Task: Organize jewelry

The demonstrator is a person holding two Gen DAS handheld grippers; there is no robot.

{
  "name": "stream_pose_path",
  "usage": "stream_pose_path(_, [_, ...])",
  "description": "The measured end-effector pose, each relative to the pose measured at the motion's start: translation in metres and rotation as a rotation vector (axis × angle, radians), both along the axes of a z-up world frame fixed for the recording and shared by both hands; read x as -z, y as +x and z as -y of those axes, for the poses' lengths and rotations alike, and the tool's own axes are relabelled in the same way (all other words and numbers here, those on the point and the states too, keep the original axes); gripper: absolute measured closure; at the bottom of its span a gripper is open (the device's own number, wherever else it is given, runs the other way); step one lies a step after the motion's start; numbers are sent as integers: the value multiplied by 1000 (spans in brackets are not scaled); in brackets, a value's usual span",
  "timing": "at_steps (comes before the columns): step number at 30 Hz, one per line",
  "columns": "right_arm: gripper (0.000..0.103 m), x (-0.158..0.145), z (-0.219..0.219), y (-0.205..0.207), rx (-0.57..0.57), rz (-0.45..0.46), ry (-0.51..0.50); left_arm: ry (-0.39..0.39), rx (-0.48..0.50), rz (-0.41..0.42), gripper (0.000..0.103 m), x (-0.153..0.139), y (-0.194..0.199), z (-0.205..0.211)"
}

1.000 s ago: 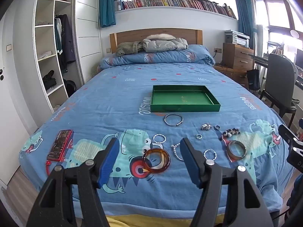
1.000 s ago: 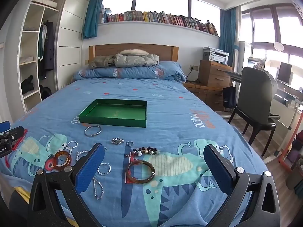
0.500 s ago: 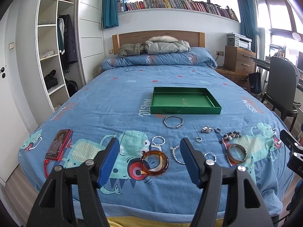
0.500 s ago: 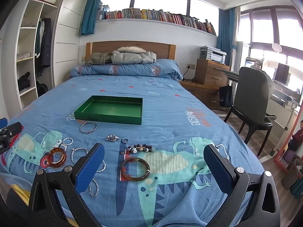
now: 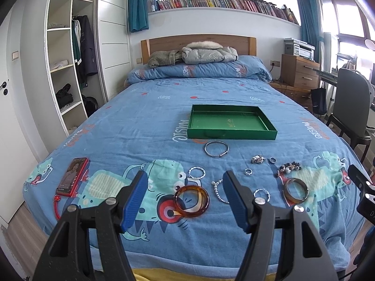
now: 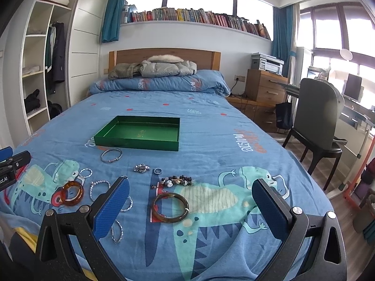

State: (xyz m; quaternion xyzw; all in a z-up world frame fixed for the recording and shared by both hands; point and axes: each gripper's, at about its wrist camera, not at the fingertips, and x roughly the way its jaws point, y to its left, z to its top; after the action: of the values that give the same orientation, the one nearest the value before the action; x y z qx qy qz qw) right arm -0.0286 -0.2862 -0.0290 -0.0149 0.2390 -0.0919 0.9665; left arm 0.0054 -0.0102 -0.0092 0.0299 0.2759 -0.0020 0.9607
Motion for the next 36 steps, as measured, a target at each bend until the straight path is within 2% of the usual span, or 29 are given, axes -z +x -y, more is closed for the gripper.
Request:
stream_pose_path(11, [0, 2, 3, 4, -8, -13, 5, 1, 2, -14, 38, 3, 9, 5])
stream_pose_path(25, [0, 7, -3, 17, -45, -30, 5, -31, -16, -58, 38, 5, 20, -9])
stream_pose_path(36, [0, 12, 13, 20, -76, -28, 47, -56, -114, -78, 38, 12, 19, -33])
